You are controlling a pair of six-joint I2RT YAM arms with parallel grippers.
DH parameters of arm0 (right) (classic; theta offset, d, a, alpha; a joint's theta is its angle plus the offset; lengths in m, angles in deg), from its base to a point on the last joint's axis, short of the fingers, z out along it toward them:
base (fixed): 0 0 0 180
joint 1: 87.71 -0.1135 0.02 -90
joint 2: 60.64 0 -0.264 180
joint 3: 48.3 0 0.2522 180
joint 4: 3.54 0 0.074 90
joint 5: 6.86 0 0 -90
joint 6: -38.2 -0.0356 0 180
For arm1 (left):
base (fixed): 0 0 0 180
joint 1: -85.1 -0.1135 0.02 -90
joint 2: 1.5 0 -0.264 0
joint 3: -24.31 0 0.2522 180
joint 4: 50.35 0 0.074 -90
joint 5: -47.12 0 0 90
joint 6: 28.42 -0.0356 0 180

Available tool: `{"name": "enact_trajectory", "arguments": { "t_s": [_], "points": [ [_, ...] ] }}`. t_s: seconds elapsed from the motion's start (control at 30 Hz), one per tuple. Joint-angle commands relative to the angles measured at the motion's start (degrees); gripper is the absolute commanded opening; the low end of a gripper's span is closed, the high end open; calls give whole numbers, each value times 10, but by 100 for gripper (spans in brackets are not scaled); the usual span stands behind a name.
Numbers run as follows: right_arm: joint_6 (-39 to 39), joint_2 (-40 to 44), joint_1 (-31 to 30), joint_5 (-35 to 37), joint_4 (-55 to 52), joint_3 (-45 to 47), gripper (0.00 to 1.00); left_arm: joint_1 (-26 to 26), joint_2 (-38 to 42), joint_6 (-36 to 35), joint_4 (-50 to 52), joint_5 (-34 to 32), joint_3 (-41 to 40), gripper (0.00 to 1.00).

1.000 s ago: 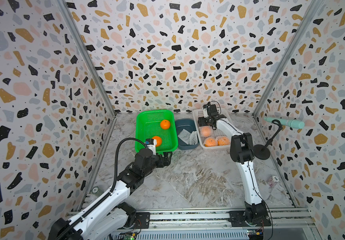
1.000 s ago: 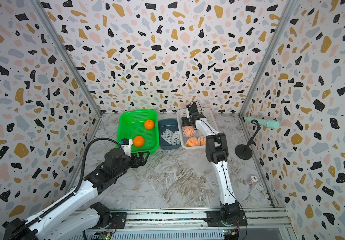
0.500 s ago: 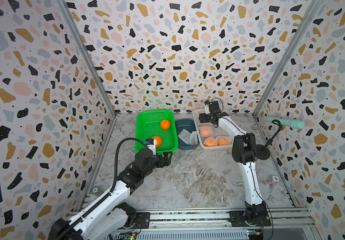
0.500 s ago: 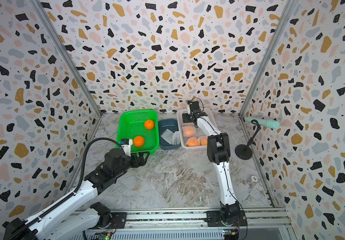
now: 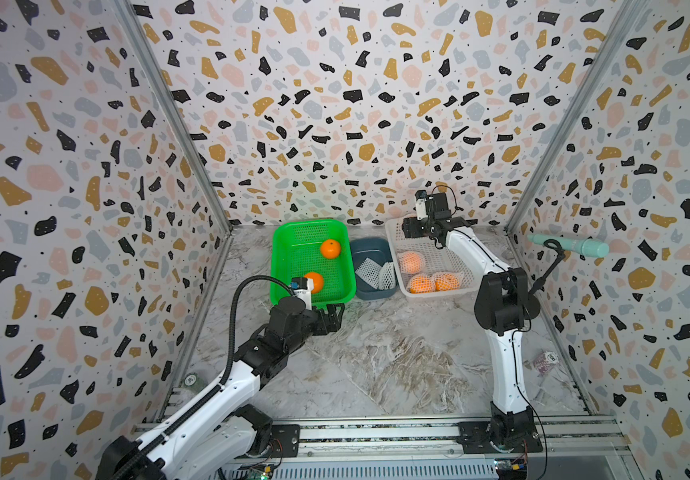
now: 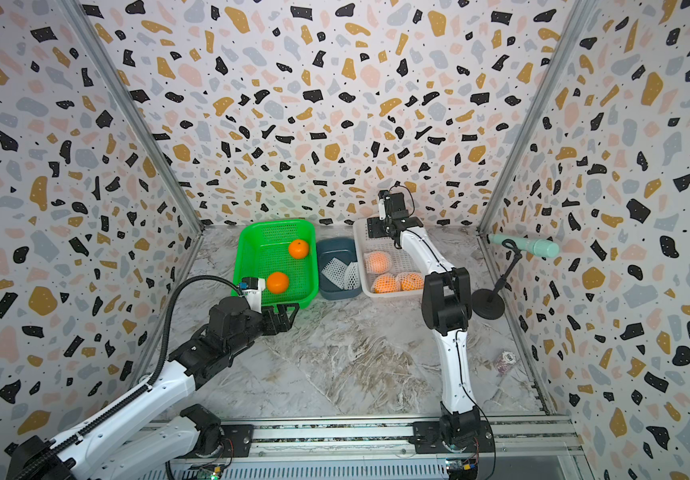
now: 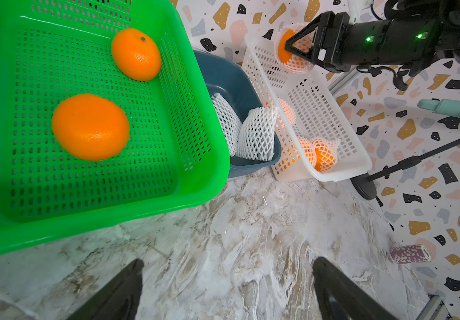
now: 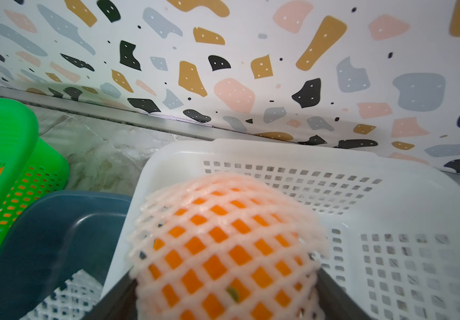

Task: Remove foam nets from oranges
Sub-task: Pick up the orange from the basket, then place the orange at the center of the board.

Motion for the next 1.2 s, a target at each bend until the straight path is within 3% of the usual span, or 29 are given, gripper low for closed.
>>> {"name": "enact_trajectory", "arguments": {
  "t_s": [0.0,0.6,0.9,1.17],
  "points": [
    [5,62,1,-12,2,41,78,1,8,-10,-13,0,20,96],
    [-5,323,-35,-44,76,356,78,1,9,-17,-23,6,10,96],
    [-33,451,-125,-17,93,492,78,1,23,-31,1,-12,15,96],
    [-109,553,-258,49,107,611,78,1,38,-36,25,-35,27,97]
  ]
}}
